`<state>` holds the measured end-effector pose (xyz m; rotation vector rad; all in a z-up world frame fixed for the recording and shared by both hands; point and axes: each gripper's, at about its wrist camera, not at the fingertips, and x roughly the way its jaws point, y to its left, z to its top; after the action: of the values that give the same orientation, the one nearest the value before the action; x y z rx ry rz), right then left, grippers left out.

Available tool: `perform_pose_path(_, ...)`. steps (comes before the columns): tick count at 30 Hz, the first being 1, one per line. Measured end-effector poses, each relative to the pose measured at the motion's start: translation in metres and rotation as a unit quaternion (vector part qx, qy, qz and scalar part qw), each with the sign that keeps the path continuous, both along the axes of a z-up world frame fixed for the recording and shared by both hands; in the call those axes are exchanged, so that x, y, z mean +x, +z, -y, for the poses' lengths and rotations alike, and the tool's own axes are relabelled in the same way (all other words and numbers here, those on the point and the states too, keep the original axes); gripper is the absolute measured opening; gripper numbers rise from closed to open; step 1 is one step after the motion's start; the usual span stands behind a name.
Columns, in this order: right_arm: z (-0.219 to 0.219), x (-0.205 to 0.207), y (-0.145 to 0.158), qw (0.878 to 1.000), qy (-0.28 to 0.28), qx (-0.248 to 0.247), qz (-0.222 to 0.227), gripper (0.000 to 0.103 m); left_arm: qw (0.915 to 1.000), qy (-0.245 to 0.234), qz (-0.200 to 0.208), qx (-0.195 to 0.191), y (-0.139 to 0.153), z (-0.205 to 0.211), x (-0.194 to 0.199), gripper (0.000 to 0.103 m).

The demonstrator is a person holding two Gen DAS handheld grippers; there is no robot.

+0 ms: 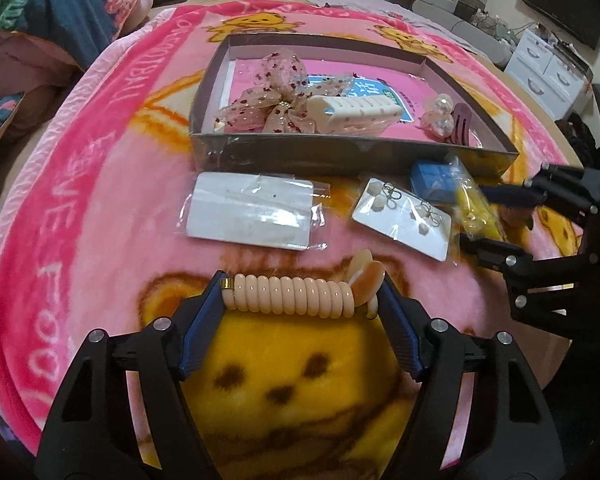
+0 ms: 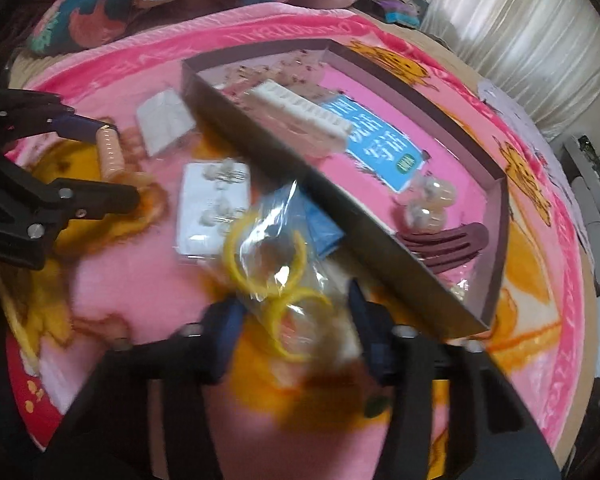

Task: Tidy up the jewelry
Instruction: 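Grasp the peach coiled hair tie with the left tool while the right tool grasps the bagged yellow bangles, then carry the coiled hair tie over the box with the left tool while the right tool carries the bangles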

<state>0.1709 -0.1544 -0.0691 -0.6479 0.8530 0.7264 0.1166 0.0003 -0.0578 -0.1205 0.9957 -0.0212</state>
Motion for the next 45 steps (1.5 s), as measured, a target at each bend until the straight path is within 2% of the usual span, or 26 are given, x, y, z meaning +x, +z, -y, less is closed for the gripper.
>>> perform_pose_path(7, 0.005, -0.021, 0.016, 0.998, -0.001, 0.066, -0.018, 0.038, 0.9999, 0.005, 0.008, -0.007, 0.008, -0.008, -0.016, 0.065)
perform_pose_path(14, 0.010, -0.041, 0.031, 0.991, -0.007, 0.125, -0.038, 0.038, 0.9993, 0.010, 0.035, -0.011, 0.027, -0.012, -0.027, 0.065)
perform_pose_path(20, 0.023, -0.043, 0.048, 0.979, -0.028, 0.194, -0.055, 0.038, 0.9976, 0.027, 0.060, -0.019, 0.046, -0.022, -0.032, 0.065)
perform_pose_path(32, 0.053, -0.027, 0.074, 0.964, -0.076, 0.253, -0.032, 0.038, 0.9935, 0.055, 0.097, -0.023, 0.075, -0.039, -0.029, 0.065)
perform_pose_path(45, 0.087, -0.003, 0.089, 0.947, -0.133, 0.293, -0.019, 0.038, 0.9920, 0.024, 0.122, -0.018, 0.102, -0.015, 0.007, 0.065)
